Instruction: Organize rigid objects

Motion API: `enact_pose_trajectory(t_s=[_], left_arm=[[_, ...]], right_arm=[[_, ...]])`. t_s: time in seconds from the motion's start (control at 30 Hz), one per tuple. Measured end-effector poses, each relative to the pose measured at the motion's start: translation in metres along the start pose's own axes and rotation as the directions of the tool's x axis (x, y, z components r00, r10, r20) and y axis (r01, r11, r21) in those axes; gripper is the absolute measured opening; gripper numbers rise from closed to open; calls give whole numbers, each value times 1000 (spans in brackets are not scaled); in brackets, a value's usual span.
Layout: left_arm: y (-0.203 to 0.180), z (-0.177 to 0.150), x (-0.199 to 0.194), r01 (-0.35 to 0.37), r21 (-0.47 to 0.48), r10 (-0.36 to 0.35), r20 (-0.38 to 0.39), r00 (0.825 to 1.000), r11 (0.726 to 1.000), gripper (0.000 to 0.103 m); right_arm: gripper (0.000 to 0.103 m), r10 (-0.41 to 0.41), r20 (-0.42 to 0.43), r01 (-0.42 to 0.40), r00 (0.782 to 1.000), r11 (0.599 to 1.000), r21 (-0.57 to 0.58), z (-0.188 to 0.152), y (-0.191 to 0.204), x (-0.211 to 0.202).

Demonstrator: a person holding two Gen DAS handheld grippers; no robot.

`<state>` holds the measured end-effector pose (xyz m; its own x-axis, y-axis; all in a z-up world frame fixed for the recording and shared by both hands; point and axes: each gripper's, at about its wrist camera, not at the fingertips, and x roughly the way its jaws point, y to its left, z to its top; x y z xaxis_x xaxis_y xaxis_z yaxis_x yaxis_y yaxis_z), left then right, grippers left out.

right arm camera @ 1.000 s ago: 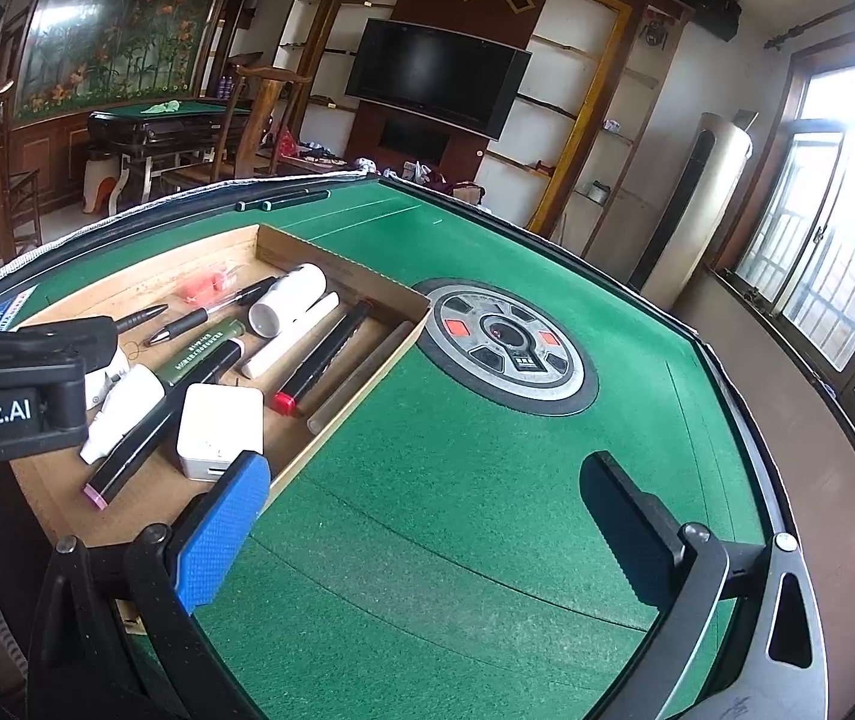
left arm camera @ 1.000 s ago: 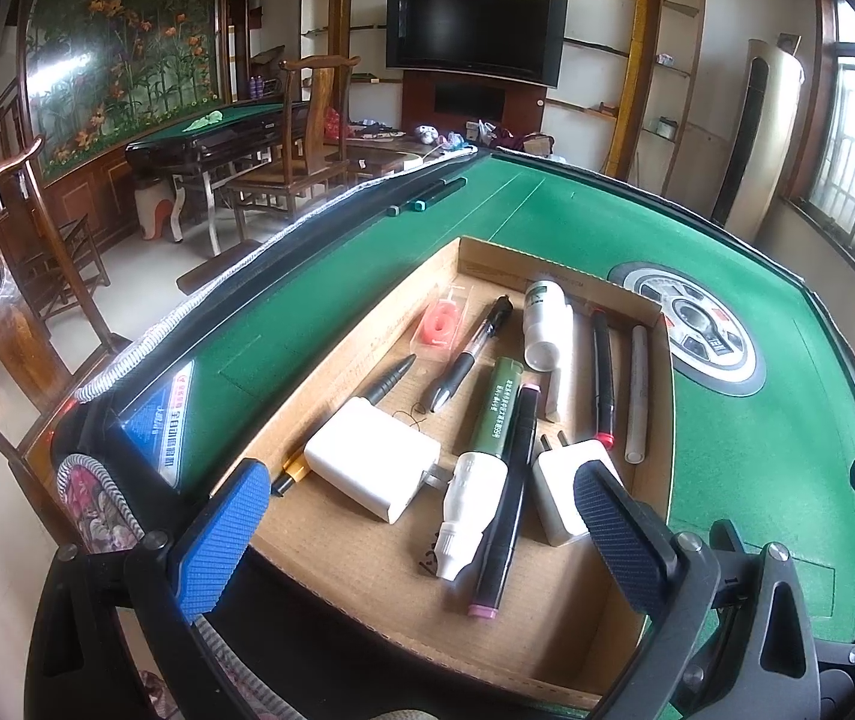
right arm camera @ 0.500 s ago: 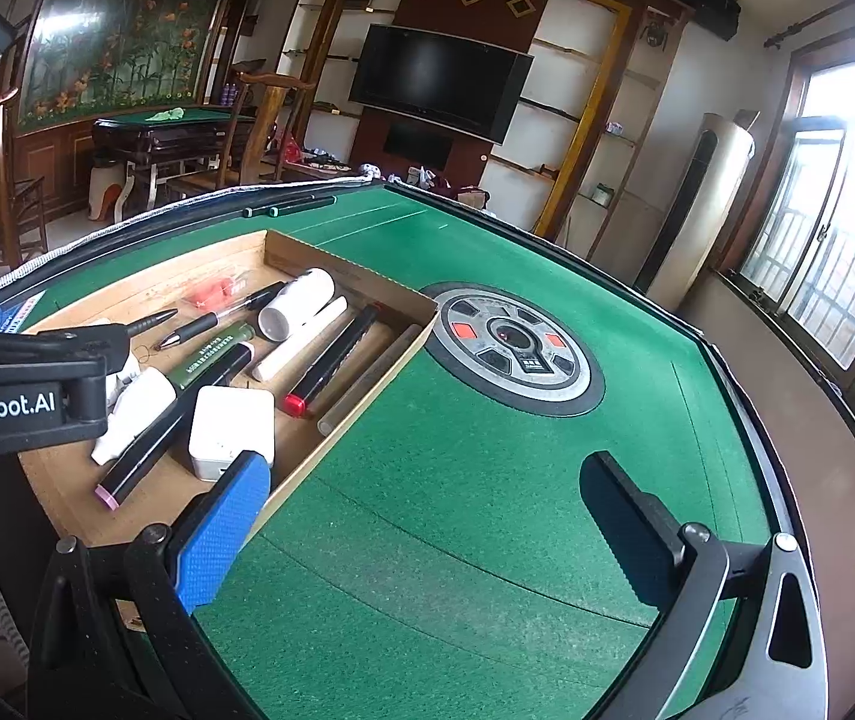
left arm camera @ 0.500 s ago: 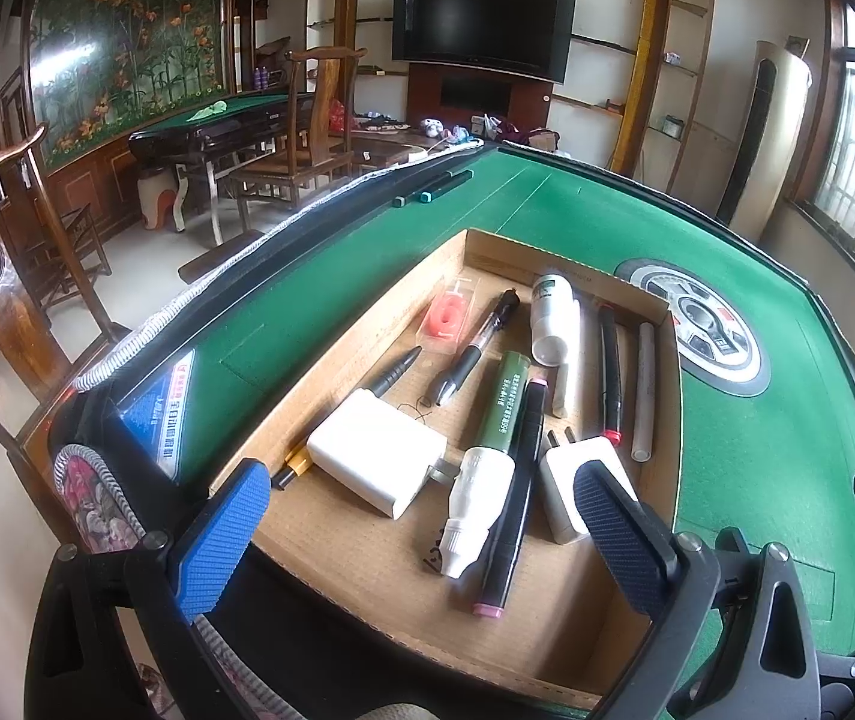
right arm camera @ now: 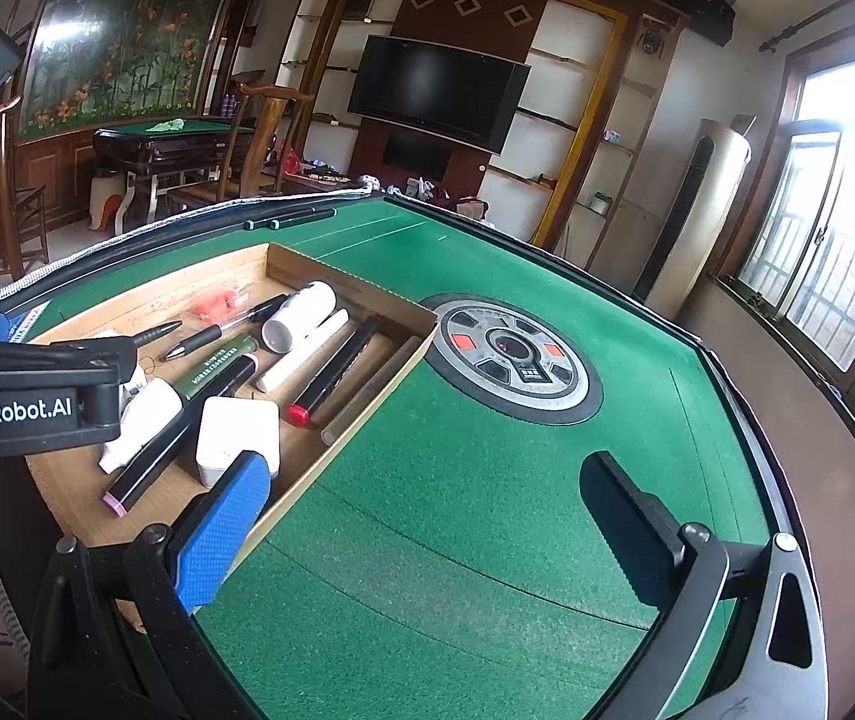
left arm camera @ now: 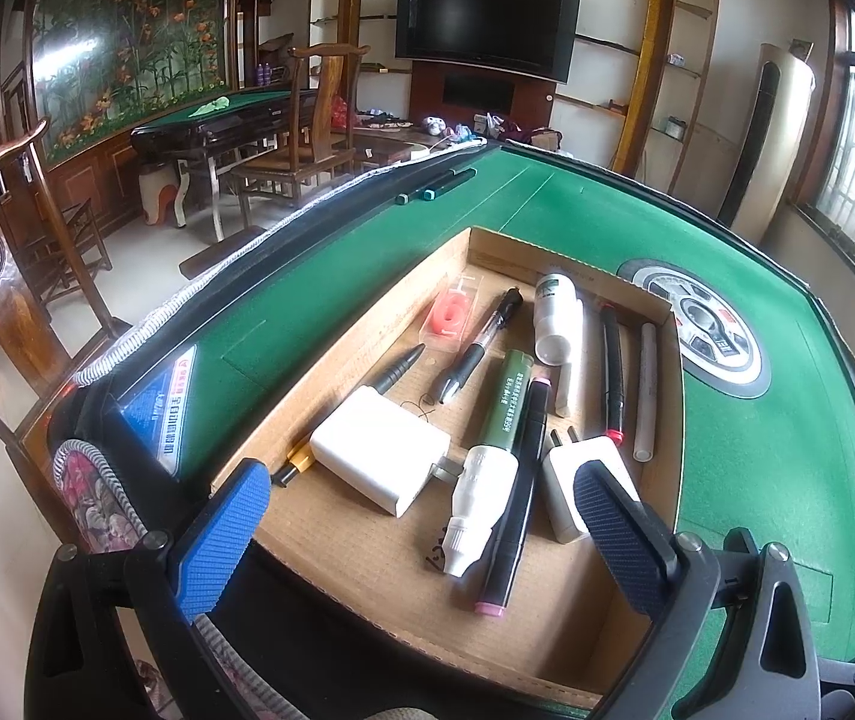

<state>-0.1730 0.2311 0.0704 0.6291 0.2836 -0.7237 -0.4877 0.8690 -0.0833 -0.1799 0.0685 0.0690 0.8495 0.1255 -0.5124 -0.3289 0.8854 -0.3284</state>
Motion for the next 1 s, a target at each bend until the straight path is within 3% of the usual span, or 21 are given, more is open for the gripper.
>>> enact_pose_trajectory(t_s=[1.0], left_arm=[[4, -1, -9, -9, -14, 9, -1, 1000, 1000, 102]], right_arm=[[103, 18, 24, -17, 1000, 999, -39, 1, 10, -7]])
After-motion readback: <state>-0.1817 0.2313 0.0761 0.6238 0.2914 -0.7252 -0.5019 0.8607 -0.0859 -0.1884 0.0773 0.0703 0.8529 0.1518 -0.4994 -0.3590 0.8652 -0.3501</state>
